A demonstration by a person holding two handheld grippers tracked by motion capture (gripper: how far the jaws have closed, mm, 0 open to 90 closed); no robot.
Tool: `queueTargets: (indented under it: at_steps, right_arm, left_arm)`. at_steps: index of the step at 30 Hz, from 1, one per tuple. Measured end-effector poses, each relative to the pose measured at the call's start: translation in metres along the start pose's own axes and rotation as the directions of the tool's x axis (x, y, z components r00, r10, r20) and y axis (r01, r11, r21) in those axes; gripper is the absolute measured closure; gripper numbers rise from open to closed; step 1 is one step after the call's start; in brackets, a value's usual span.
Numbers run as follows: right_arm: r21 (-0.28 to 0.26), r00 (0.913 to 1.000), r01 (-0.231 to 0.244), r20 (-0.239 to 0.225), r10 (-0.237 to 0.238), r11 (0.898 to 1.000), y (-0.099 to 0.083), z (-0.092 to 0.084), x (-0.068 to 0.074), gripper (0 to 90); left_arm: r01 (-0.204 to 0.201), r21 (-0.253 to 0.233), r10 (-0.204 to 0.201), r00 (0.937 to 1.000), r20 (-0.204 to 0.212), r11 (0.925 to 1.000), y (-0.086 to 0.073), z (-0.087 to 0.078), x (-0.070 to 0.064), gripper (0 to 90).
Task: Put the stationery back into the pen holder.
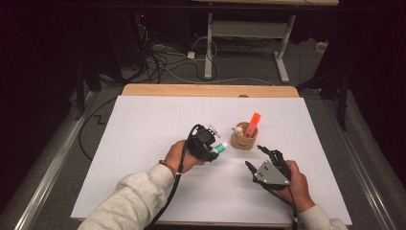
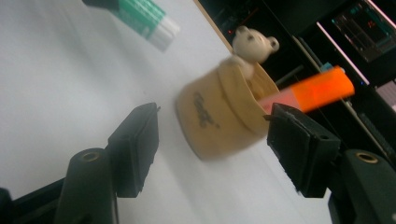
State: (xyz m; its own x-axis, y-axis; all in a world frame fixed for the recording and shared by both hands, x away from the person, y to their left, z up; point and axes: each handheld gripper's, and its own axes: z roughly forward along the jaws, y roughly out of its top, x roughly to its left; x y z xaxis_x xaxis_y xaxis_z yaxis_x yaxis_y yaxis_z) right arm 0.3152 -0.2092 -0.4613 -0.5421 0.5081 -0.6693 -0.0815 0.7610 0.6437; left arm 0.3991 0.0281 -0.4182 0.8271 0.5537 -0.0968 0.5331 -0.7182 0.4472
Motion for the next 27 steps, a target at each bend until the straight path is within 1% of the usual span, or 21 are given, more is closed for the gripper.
queueTargets:
  at_steps: [1,2,3,4,5,6,8,9,10,12,14,15,16,19,21,24,25,26,27]
  right_arm:
    - [-0.007,1.0000,0.009,-0.002,-0.009,1.000,0.003,0.001,0.003,35.4]
    - [-0.009,0.9995,0.030,-0.007,-0.030,0.999,0.007,0.002,0.005,35.5]
    - [-0.010,0.9989,0.046,-0.001,-0.046,0.999,0.010,0.004,0.008,35.6]
    - [-0.012,0.9985,0.055,0.000,-0.055,0.998,0.012,0.004,0.010,35.7]
    - [-0.014,0.9971,0.076,-0.001,-0.076,0.997,0.015,0.005,0.013,36.0]
    - [-0.013,0.9965,0.084,0.006,-0.084,0.996,0.017,0.006,0.016,36.4]
    - [-0.013,0.9937,0.112,0.003,-0.112,0.994,0.020,0.008,0.019,37.0]
    - [-0.012,0.9923,0.124,0.008,-0.123,0.992,0.021,0.009,0.022,37.4]
    - [-0.010,0.9921,0.126,0.002,-0.126,0.992,0.022,0.010,0.024,37.8]
    - [-0.009,0.9883,0.152,-0.005,-0.152,0.988,0.025,0.012,0.027,38.0]
    - [-0.016,0.9833,0.182,-0.002,-0.182,0.983,0.027,0.013,0.030,38.2]
    - [-0.016,0.9819,0.190,0.000,-0.190,0.982,0.028,0.014,0.032,38.4]
    - [-0.018,0.9783,0.207,0.000,-0.207,0.978,0.030,0.015,0.033,38.5]
    - [-0.018,0.9714,0.238,0.008,-0.237,0.971,0.033,0.017,0.039,39.9]
    - [-0.012,0.9633,0.268,0.013,-0.268,0.963,0.034,0.017,0.041,41.4]
    - [-0.005,0.9542,0.299,0.009,-0.299,0.954,0.035,0.019,0.043,45.1]
    - [0.003,0.9511,0.308,0.020,-0.308,0.951,0.035,0.019,0.044,45.4]
    - [0.008,0.9454,0.324,0.031,-0.324,0.946,0.035,0.020,0.045,46.3]
    - [0.014,0.9396,0.341,0.027,-0.341,0.940,0.035,0.020,0.045,47.3]
  left_arm:
    - [-0.007,0.004,0.007,1.0000,0.003,1.0000,0.000,0.000,-0.002,63.1]
    - [-0.019,0.010,0.019,0.9998,0.007,0.9998,0.001,-0.001,-0.003,63.0]
    - [-0.020,0.008,0.020,0.9998,0.007,0.9998,0.001,-0.001,-0.004,63.1]
    - [-0.031,0.013,0.030,0.9995,0.010,0.9995,0.001,-0.002,-0.006,63.1]
    - [-0.040,0.018,0.039,0.9991,0.012,0.9991,0.002,-0.002,-0.007,63.1]
    - [-0.042,0.019,0.041,0.9990,0.015,0.9990,0.002,-0.002,-0.009,63.0]
    - [-0.055,0.030,0.054,0.9983,0.023,0.9981,0.002,-0.003,-0.011,63.0]
    - [-0.059,0.032,0.059,0.9980,0.024,0.9977,0.002,-0.004,-0.013,63.0]
    - [-0.059,0.036,0.058,0.9980,0.026,0.9976,0.003,-0.004,-0.014,63.0]
    - [-0.070,0.046,0.068,0.9973,0.026,0.9965,0.003,-0.004,-0.017,63.0]
    - [-0.078,0.051,0.077,0.9966,0.030,0.9956,0.004,-0.005,-0.019,63.0]
    - [-0.083,0.054,0.081,0.9961,0.034,0.9951,0.004,-0.004,-0.021,63.0]
    - [-0.088,0.057,0.086,0.9957,0.034,0.9944,0.005,-0.004,-0.022,63.0]
    - [-0.103,0.061,0.100,0.9941,0.042,0.9929,0.007,-0.003,-0.026,63.0]
    - [-0.116,0.067,0.114,0.9926,0.043,0.9910,0.008,-0.003,-0.029,63.0]
    - [-0.126,0.074,0.122,0.9913,0.048,0.9894,0.011,-0.002,-0.033,63.0]
    - [-0.124,0.075,0.120,0.9915,0.049,0.9895,0.011,-0.001,-0.033,63.0]
    - [-0.120,0.077,0.117,0.9920,0.049,0.9898,0.012,-0.001,-0.034,63.0]
    - [-0.120,0.080,0.116,0.9920,0.050,0.9896,0.013,0.000,-0.034,63.0]
